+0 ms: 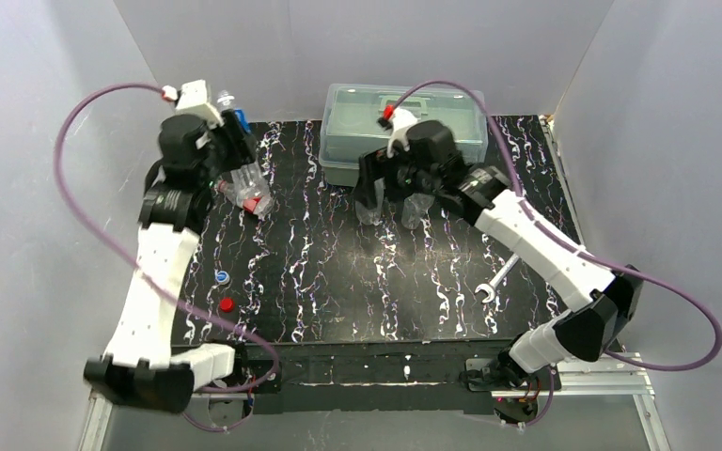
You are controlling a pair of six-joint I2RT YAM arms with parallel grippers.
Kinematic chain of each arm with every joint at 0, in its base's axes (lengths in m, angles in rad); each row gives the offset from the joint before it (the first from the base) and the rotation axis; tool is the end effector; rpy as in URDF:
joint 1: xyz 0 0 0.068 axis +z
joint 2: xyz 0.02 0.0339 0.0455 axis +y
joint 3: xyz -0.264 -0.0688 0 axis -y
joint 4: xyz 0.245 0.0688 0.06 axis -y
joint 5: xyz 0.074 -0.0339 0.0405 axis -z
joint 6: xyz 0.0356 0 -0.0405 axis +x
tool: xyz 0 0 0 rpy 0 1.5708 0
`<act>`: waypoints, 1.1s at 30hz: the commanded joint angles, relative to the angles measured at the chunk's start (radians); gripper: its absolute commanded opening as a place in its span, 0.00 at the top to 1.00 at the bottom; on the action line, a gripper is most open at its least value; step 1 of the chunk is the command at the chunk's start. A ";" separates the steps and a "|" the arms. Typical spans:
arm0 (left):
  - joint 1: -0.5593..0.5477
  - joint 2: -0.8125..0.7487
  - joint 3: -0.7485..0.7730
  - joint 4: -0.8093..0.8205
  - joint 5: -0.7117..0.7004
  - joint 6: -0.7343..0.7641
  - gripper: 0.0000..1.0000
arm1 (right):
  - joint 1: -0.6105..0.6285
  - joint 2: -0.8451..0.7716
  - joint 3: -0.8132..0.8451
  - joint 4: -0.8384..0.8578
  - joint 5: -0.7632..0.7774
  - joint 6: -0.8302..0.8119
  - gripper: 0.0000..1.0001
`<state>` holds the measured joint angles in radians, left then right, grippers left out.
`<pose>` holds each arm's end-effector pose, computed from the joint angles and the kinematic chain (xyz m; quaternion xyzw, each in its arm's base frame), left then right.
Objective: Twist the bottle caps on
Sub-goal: Screw the bottle cap onto the plastic bottle.
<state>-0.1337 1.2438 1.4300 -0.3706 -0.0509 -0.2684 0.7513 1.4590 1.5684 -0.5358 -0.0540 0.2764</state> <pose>0.2704 -0.0345 0.4477 -0.0680 0.7661 -0.1084 0.6298 0.2379 0.2248 0.4169 -0.2119 0.8134 0.2858 0.4602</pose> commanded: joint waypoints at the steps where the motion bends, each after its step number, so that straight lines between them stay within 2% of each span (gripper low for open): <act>1: 0.003 -0.196 -0.034 -0.152 -0.048 -0.026 0.63 | 0.135 0.068 -0.042 0.161 0.043 0.032 0.02; 6: 0.003 -0.290 -0.002 -0.260 -0.046 -0.092 0.63 | 0.252 0.253 -0.020 0.284 0.110 -0.010 0.02; 10: 0.003 -0.300 0.075 -0.339 -0.124 -0.102 0.62 | 0.329 0.450 0.110 0.296 0.143 -0.084 0.03; 18: 0.003 -0.268 0.233 -0.427 -0.242 -0.119 0.63 | 0.397 0.774 0.372 0.313 0.126 -0.119 0.06; 27: 0.003 -0.186 0.354 -0.505 -0.237 -0.131 0.63 | 0.467 1.023 0.668 0.310 0.160 -0.138 0.13; 33: 0.003 -0.127 0.438 -0.539 -0.223 -0.131 0.66 | 0.504 1.103 0.747 0.357 0.188 -0.175 0.16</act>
<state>-0.1337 1.0916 1.8141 -0.8711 -0.2707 -0.3958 1.2308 2.5195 2.2337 -0.2436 0.1024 0.1410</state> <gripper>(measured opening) 0.486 0.850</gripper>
